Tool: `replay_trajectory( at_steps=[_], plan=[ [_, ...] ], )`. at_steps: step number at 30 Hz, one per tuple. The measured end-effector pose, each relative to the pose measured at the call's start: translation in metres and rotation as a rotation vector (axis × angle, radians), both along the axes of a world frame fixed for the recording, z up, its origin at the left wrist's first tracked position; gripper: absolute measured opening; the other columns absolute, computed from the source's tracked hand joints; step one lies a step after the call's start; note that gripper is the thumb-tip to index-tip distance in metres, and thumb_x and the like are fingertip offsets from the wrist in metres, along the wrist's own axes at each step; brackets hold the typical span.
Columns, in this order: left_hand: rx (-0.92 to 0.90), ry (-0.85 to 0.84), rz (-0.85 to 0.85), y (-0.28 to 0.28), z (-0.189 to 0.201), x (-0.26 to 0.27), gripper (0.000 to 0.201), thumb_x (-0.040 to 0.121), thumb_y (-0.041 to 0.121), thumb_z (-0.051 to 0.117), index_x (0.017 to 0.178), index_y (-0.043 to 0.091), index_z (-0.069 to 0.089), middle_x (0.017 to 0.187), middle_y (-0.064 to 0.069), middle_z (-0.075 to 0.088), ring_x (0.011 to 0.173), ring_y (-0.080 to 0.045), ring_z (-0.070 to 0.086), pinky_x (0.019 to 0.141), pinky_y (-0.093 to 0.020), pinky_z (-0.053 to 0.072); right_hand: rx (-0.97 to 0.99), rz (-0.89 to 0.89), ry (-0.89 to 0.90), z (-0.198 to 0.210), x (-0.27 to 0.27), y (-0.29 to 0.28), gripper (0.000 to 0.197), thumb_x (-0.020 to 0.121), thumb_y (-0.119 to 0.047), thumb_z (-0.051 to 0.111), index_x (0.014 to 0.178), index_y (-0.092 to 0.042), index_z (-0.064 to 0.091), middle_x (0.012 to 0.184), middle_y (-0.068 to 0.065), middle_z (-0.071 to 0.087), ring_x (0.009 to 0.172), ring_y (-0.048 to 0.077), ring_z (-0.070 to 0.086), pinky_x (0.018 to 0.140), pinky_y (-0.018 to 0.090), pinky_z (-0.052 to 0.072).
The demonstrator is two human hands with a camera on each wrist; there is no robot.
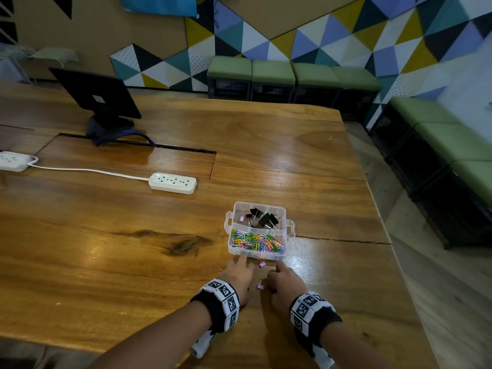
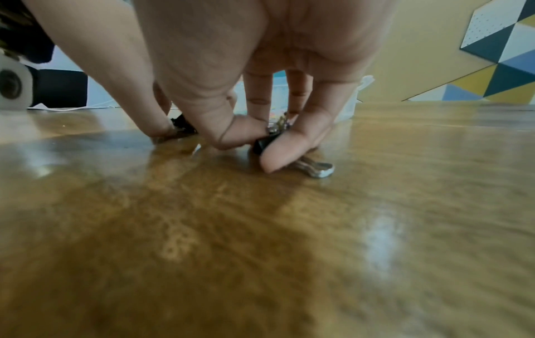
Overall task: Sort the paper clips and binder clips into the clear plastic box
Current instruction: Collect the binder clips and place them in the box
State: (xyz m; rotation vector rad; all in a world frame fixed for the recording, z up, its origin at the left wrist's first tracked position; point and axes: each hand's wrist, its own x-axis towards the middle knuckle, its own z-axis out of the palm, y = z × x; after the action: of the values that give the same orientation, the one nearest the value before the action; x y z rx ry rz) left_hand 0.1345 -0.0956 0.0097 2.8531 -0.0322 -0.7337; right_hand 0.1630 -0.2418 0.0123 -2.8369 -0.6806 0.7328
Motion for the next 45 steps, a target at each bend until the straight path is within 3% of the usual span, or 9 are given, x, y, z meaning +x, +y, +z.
replay_trajectory(
  at_steps=[3, 8, 16, 22, 26, 31, 33, 38, 45],
  plan=[
    [0.043, -0.001, -0.031, 0.001, 0.001, 0.004, 0.053, 0.082, 0.007, 0.063, 0.13, 0.007, 0.041, 0.144, -0.012, 0.024, 0.129, -0.038, 0.032, 0.102, -0.047, 0.045, 0.051, -0.065, 0.009, -0.006, 0.008, -0.003, 0.026, 0.081, -0.007, 0.052, 0.062, -0.02, 0.04, 0.113, 0.005, 0.043, 0.084, 0.023, 0.052, 0.068, 0.025, 0.039],
    [0.059, -0.021, -0.053, 0.01, 0.001, 0.007, 0.056, 0.085, -0.003, 0.055, 0.136, 0.008, 0.036, 0.149, -0.011, 0.023, 0.136, -0.035, 0.027, 0.106, -0.048, 0.04, 0.135, -0.173, 0.054, -0.005, 0.02, -0.008, 0.032, 0.076, -0.006, 0.058, 0.056, -0.027, 0.043, 0.09, -0.005, 0.041, 0.078, 0.014, 0.049, 0.065, 0.016, 0.043],
    [0.045, -0.035, -0.04, 0.028, 0.002, 0.013, 0.061, 0.088, -0.004, 0.049, 0.144, 0.01, 0.028, 0.149, -0.012, 0.03, 0.138, -0.032, 0.027, 0.112, -0.04, 0.034, 0.229, -0.226, 0.086, 0.006, 0.028, -0.008, 0.03, 0.072, -0.01, 0.067, 0.055, -0.027, 0.049, 0.087, -0.004, 0.051, 0.079, 0.012, 0.052, 0.057, 0.009, 0.034],
    [-0.06, -0.076, 0.003, 0.038, -0.001, 0.018, 0.028, 0.09, 0.003, 0.048, 0.116, 0.012, 0.05, 0.132, -0.008, 0.049, 0.123, -0.028, 0.041, 0.1, -0.037, 0.039, 0.35, -0.157, 0.127, 0.026, 0.03, -0.001, 0.032, 0.069, -0.005, 0.067, 0.056, -0.029, 0.05, 0.08, -0.011, 0.049, 0.071, 0.001, 0.046, 0.063, 0.011, 0.039],
    [-0.109, -0.102, -0.029, 0.044, 0.001, 0.019, 0.024, 0.082, -0.001, 0.053, 0.094, 0.019, 0.047, 0.124, -0.005, 0.052, 0.119, -0.024, 0.042, 0.095, -0.034, 0.04, 0.465, -0.175, 0.136, 0.055, 0.05, 0.016, 0.03, 0.074, -0.002, 0.067, 0.06, -0.024, 0.053, 0.074, -0.007, 0.056, 0.066, 0.001, 0.052, 0.063, 0.016, 0.05],
    [-0.217, -0.136, -0.048, 0.05, 0.008, 0.014, 0.023, 0.079, -0.001, 0.052, 0.095, 0.015, 0.053, 0.114, -0.004, 0.056, 0.109, -0.019, 0.044, 0.088, -0.027, 0.038, 0.591, -0.293, 0.026, 0.073, 0.096, 0.041, 0.03, 0.073, 0.001, 0.067, 0.059, -0.024, 0.059, 0.074, -0.004, 0.065, 0.073, 0.012, 0.065, 0.07, 0.026, 0.058],
    [-0.268, -0.155, -0.036, 0.052, 0.011, 0.011, 0.023, 0.079, -0.001, 0.051, 0.09, 0.019, 0.051, 0.111, -0.002, 0.056, 0.102, -0.014, 0.042, 0.09, -0.026, 0.04, 0.612, -0.35, 0.042, 0.069, 0.11, 0.05, 0.026, 0.074, 0.002, 0.068, 0.064, -0.022, 0.064, 0.082, 0.001, 0.068, 0.076, 0.018, 0.068, 0.068, 0.029, 0.058],
    [-0.332, -0.224, -0.054, 0.059, 0.021, 0.01, 0.018, 0.08, 0.003, 0.054, 0.095, 0.014, 0.056, 0.109, -0.002, 0.059, 0.105, -0.016, 0.046, 0.088, -0.024, 0.038, 0.55, -0.345, 0.064, 0.046, 0.127, 0.059, 0.028, 0.082, 0.001, 0.062, 0.101, -0.018, 0.069, 0.106, 0.002, 0.067, 0.081, 0.011, 0.06, 0.052, 0.008, 0.041],
    [-0.389, -0.339, -0.09, 0.068, 0.046, 0.036, 0.015, 0.081, 0.007, 0.06, 0.093, 0.015, 0.058, 0.095, 0.008, 0.053, 0.098, -0.014, 0.05, 0.086, -0.025, 0.043, 0.593, -0.383, 0.028, 0.047, 0.117, 0.03, 0.033, 0.086, 0.003, 0.055, 0.103, -0.022, 0.067, 0.104, -0.001, 0.067, 0.086, 0.01, 0.06, 0.069, 0.018, 0.051]
  ],
)
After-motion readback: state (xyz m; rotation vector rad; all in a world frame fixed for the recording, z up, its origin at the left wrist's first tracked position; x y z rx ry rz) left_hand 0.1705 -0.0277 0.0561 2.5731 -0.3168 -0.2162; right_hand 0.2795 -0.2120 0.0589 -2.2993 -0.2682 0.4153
